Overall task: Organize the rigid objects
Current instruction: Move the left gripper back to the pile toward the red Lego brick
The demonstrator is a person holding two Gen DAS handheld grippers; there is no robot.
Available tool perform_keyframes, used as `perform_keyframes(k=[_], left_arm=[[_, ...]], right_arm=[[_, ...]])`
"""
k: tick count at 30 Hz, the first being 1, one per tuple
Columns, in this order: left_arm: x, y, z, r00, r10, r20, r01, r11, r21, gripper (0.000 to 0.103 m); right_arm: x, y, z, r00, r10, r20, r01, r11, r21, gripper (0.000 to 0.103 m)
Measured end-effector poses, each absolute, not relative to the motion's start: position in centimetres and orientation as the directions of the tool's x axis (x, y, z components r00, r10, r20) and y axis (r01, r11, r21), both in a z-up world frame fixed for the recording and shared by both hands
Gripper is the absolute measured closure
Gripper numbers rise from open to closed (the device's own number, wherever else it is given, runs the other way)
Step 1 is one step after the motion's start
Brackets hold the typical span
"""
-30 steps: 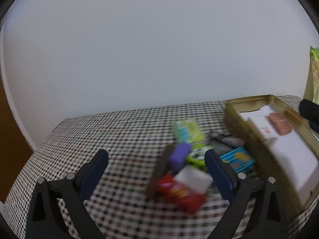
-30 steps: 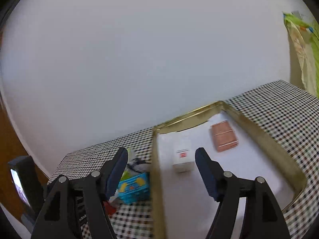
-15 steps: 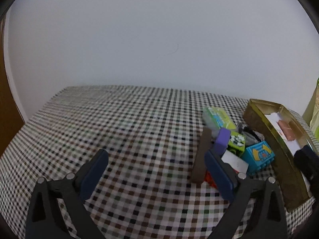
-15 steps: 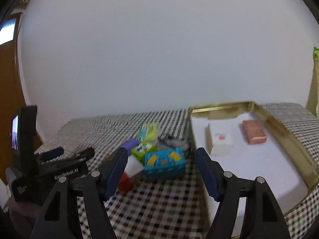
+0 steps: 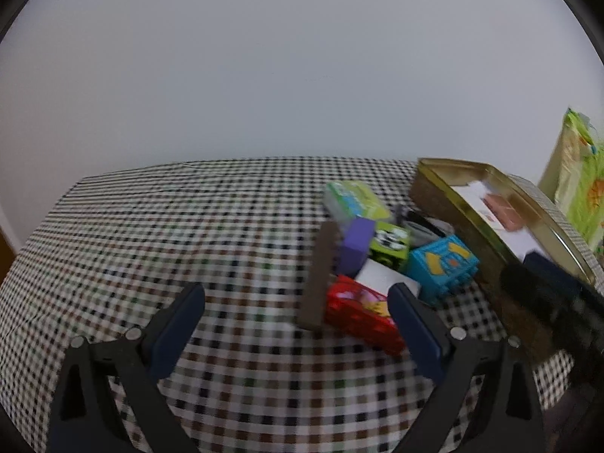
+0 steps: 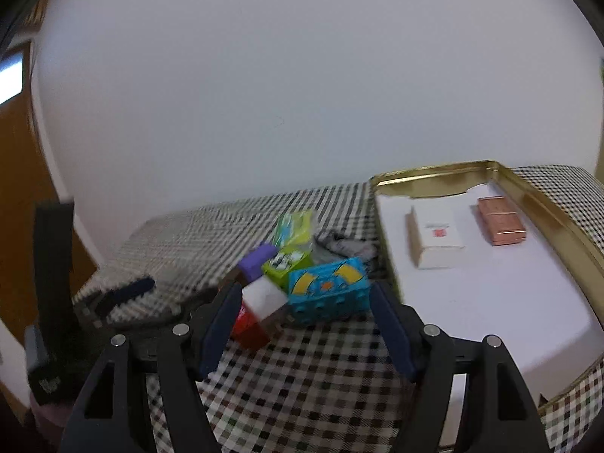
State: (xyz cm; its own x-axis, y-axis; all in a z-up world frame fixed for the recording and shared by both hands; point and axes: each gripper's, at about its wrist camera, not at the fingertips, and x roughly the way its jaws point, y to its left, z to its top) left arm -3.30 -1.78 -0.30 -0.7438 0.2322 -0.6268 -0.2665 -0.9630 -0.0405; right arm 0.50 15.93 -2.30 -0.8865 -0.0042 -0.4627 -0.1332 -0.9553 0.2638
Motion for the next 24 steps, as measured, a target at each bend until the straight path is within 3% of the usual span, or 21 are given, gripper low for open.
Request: perform_keyframes(k=[11,15,20,22,24], left_arm=[[-3.3,1.1,-1.1,-0.656,0.336,-0.676,-0.392,-0.917,-0.076,0.006],[-4.3,1.7,-2.0,-0.618,0.296,-0.728,-0.354,-0.932,-0.079,0.011],[-5.7,-0.3,-2.9,-0.567,0.334,-0.753,-0.288,-0.937,-0.199,0.024],[-5.5,-1.2,-2.9,-0.574,0.336,-0.747,-0.277,-0.938,-0.209,0.039],[-5.3,-1.7,-2.9,-0.577,0.325,-0.749,-0.275,-0.941,-0.197,0.049]], right_arm=[[0.4,17.5,-1.8,-0.891,0.038,-0.452,-0.185,-0.94,0.286,0.03],[0.7,17.6,-1.8,-0.893,0.027,-0.45,-0.181,-0.935,0.304,0.03],[0.6,17.7,-1.9,-0.891,0.025,-0.454,-0.183,-0.934,0.308,0.03],[0.7,17.6,-1.8,-0.89,0.024,-0.454,-0.181,-0.935,0.305,0.03],[0.7,17.5,-1.8,-0.89,0.024,-0.455,-0.177,-0.938,0.298,0.03]])
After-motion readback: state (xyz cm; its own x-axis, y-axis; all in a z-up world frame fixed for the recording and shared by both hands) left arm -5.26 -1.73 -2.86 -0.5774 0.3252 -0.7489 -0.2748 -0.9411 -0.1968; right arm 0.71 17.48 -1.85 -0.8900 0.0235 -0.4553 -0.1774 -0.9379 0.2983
